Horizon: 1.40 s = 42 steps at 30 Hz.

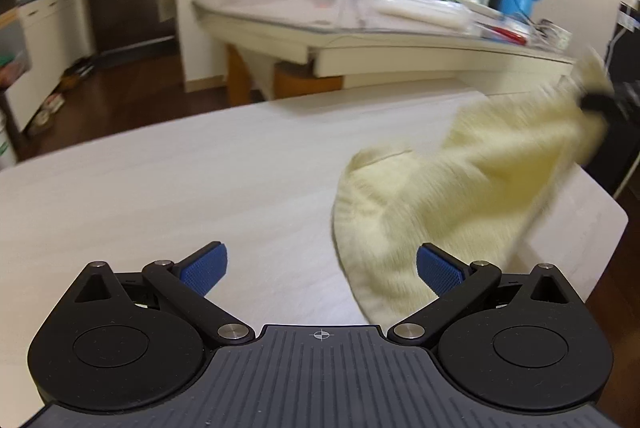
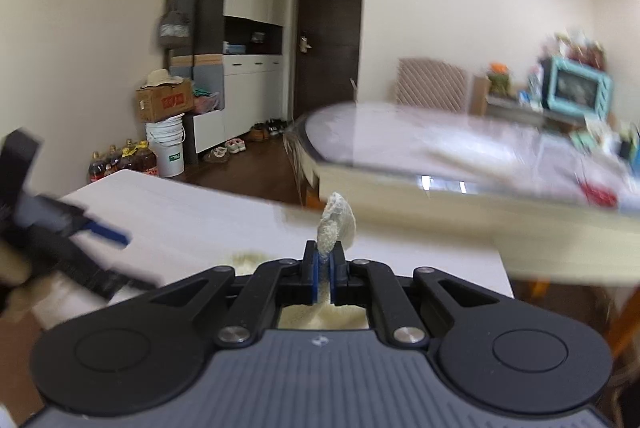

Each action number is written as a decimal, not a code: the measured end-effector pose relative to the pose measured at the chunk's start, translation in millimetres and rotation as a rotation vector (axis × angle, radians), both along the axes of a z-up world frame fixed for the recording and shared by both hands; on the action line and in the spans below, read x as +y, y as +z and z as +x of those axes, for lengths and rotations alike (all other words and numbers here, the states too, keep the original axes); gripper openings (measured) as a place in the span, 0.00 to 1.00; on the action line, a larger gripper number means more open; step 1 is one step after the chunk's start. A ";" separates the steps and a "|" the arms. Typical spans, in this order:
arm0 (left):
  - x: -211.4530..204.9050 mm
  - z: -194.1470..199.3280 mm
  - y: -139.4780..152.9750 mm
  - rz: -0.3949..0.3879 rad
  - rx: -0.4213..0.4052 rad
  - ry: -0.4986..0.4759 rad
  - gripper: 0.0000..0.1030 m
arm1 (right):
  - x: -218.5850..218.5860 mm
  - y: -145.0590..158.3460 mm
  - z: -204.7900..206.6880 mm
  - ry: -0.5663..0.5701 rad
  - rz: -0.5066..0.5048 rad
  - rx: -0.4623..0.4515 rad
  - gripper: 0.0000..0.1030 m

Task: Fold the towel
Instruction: 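Shake the towel out with the right gripper while the left gripper grasps another corner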

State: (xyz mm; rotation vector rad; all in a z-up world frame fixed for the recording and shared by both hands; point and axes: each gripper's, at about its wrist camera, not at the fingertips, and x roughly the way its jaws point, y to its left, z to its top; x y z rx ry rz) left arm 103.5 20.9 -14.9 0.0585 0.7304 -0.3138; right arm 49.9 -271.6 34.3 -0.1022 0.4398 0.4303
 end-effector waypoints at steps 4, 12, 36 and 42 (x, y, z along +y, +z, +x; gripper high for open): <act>-14.9 21.4 2.9 0.035 -0.005 -0.033 1.00 | -12.8 -16.4 -16.3 -0.021 0.014 0.083 0.06; -49.8 58.7 0.7 0.121 0.004 -0.131 1.00 | -39.1 -34.6 -36.2 -0.066 0.059 0.176 0.21; -97.9 109.5 -28.6 0.215 0.085 -0.422 0.10 | -47.5 -42.6 56.5 -0.046 0.070 0.128 0.47; -54.8 102.4 -30.9 0.241 0.038 -0.256 0.09 | -5.3 -53.2 100.5 0.074 -0.020 0.136 0.47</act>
